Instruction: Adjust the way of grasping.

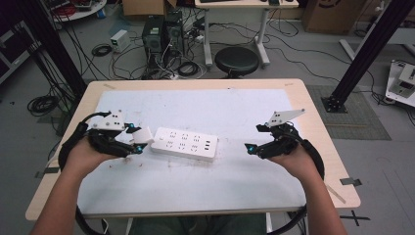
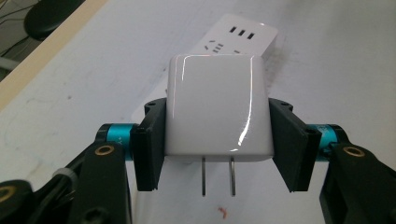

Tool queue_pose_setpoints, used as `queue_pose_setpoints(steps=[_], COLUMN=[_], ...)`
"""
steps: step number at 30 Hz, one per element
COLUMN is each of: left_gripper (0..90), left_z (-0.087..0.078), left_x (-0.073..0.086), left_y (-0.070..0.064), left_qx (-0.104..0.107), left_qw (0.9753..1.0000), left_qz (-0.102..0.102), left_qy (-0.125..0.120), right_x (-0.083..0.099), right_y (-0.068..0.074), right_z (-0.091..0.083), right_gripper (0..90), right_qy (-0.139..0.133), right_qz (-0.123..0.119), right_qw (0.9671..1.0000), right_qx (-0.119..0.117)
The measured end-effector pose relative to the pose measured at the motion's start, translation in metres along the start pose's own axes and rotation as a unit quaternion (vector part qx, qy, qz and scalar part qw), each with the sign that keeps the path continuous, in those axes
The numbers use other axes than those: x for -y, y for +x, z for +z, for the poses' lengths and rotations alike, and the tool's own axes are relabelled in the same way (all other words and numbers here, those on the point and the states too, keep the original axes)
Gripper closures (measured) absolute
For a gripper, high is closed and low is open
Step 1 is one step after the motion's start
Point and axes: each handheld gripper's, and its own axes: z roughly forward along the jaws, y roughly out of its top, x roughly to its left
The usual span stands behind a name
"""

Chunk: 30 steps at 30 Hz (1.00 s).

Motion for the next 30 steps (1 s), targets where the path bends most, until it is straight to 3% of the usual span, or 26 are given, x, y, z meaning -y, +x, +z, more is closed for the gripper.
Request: queue_pose_setpoints(steps=[5,11,16,21,24,28,30], left_gripper=[42.4,42.4,42.4,42.4,42.4,42.4,42.4], left_z=[0.02,0.039,0.049,0.062,0.067,0.073,0.075], left_x=[-0.005,-0.007,-0.008,-0.008,-0.009,-0.011,-0.012], left_y=[-0.012,-0.025,-0.032,-0.041,-0.047,-0.058,-0.063], left_qx=[0.02,0.022,0.027,0.035,0.034,0.011,0.007], left_qw=[0.9995,0.9986,0.9978,0.997,0.996,0.9935,0.9929], left_qz=[0.024,0.048,0.061,0.067,0.077,0.105,0.106], left_qy=[-0.003,-0.002,-0.004,-0.02,-0.03,-0.044,-0.054], right_x=[-0.004,-0.007,-0.008,-0.011,-0.011,-0.013,-0.013], right_y=[0.008,0.014,0.018,0.022,0.023,0.028,0.03], right_z=[0.006,0.019,0.025,0.031,0.034,0.039,0.042], right_gripper=[18.6,18.6,18.6,18.6,18.6,18.6,18.6], right_qy=[0.001,0.005,0.001,-0.002,-0.003,-0.001,-0.003], right_qz=[-0.006,-0.007,-0.003,0.009,0.009,0.01,0.009], right_qw=[0.9998,0.9992,0.9986,0.9976,0.9971,0.9963,0.9958], right_qx=[-0.019,-0.04,-0.052,-0.069,-0.075,-0.085,-0.09])
